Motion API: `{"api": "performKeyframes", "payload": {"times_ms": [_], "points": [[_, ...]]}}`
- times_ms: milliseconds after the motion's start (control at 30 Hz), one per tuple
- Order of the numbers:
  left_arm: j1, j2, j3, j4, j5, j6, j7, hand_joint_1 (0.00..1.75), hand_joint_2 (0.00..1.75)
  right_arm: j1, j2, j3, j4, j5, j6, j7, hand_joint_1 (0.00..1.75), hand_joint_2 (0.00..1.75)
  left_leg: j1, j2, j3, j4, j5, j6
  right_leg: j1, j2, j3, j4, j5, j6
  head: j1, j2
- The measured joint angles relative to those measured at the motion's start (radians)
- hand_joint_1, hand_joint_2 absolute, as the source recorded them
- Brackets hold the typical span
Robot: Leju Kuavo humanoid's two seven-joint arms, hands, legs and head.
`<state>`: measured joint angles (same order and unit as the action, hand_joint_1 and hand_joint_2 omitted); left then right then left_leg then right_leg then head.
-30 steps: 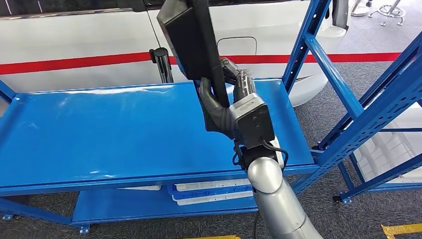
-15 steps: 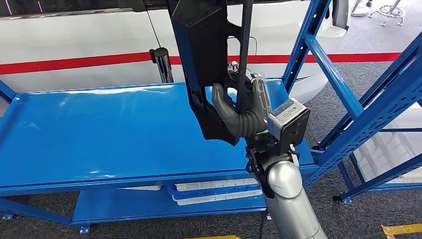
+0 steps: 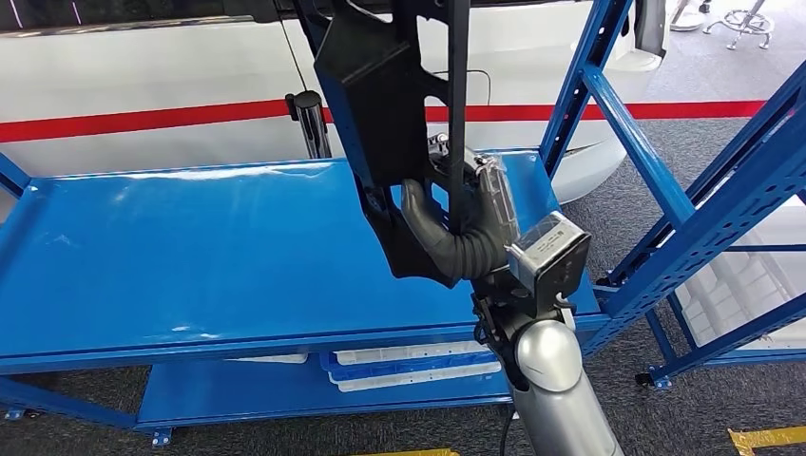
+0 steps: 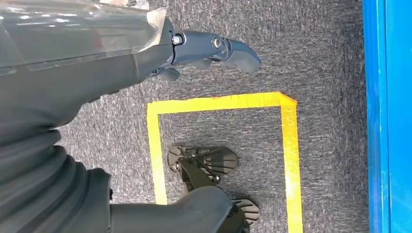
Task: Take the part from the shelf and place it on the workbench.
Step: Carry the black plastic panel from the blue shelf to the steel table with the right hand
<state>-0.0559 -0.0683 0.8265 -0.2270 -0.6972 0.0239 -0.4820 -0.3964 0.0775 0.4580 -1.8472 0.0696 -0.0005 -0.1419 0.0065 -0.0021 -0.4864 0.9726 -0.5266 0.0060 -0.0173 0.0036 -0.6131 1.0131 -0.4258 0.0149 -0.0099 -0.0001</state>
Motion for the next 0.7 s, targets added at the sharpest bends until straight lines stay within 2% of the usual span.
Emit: {"api": "performKeyframes", "payload": {"times_ms": [433,600,700], "points": [[0.001,-0.007,0.005,0.005,0.008,-0.004,-0.002,0.0,1.75,0.046,-0.029,0.003,-0.013,-0.009,-0.005,-0.038,1.75,1.75,-0.004,0.0,0.0,0.001,-0.002,0.002,-0.005,0.0,0.0,-0.001,0.0,0.0,0.0,0.0],[0.001,-0.009,0.005,0.005,0.008,-0.007,-0.002,0.0,1.75,0.064,-0.039,0.002,-0.013,-0.01,-0.006,-0.046,1.75,1.75,-0.006,0.0,-0.002,0.008,-0.005,0.009,-0.009,0.0,0.0,-0.001,0.001,0.002,0.0,0.0],[0.001,-0.009,0.005,0.005,0.007,-0.008,-0.002,0.0,1.75,0.069,-0.04,0.002,-0.013,-0.01,-0.006,-0.053,1.75,1.75,-0.008,0.0,-0.006,0.015,-0.006,0.017,-0.011,0.0,0.001,-0.004,0.005,0.008,0.0,0.0]]}}
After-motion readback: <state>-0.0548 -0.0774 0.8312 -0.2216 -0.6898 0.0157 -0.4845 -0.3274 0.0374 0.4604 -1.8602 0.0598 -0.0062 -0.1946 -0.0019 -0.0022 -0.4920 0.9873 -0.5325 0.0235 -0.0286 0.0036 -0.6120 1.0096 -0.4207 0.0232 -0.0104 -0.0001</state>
